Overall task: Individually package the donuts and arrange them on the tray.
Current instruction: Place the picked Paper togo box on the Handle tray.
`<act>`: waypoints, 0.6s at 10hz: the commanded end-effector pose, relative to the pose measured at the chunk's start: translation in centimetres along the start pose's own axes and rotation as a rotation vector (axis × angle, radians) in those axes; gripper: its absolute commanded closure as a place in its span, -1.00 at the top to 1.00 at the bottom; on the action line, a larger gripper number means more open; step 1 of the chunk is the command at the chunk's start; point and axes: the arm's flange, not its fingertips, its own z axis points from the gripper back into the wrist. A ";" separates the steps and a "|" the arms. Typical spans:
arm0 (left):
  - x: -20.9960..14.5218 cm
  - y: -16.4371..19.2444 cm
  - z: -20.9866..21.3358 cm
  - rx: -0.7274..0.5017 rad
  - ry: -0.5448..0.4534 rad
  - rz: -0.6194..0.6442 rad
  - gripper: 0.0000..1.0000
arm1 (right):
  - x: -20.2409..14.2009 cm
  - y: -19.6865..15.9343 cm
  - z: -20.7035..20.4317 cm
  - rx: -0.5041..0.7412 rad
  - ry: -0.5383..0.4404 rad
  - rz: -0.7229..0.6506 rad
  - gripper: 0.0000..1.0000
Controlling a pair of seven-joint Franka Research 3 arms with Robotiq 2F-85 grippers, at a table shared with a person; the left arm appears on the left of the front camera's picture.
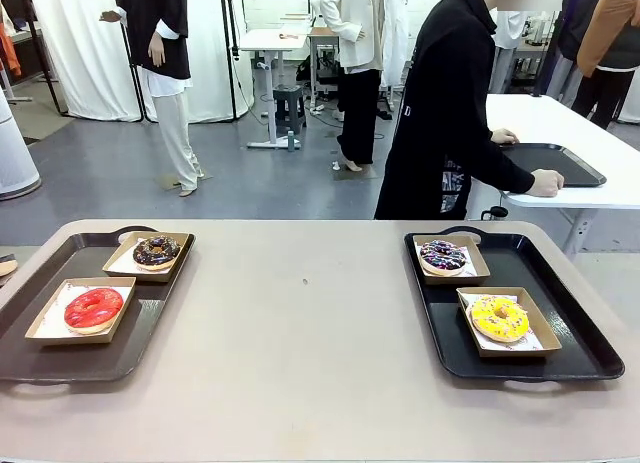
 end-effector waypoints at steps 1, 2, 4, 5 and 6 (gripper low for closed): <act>-0.1 -0.2 0.2 -0.006 -0.002 -0.005 1.00 | 0.1 0.2 -0.1 0.014 0.014 0.000 1.00; -0.1 -0.2 0.2 -0.006 -0.002 -0.005 1.00 | 0.1 0.2 -0.1 0.014 0.014 0.000 1.00; -0.1 -0.2 0.2 -0.006 -0.002 -0.005 1.00 | 0.1 0.2 -0.1 0.014 0.014 0.000 1.00; -0.1 -0.2 0.2 -0.006 -0.002 -0.005 1.00 | 0.1 0.2 -0.1 0.014 0.014 0.000 1.00; -0.1 -0.2 0.2 -0.006 -0.002 -0.005 1.00 | 0.1 0.2 -0.1 0.014 0.014 0.000 1.00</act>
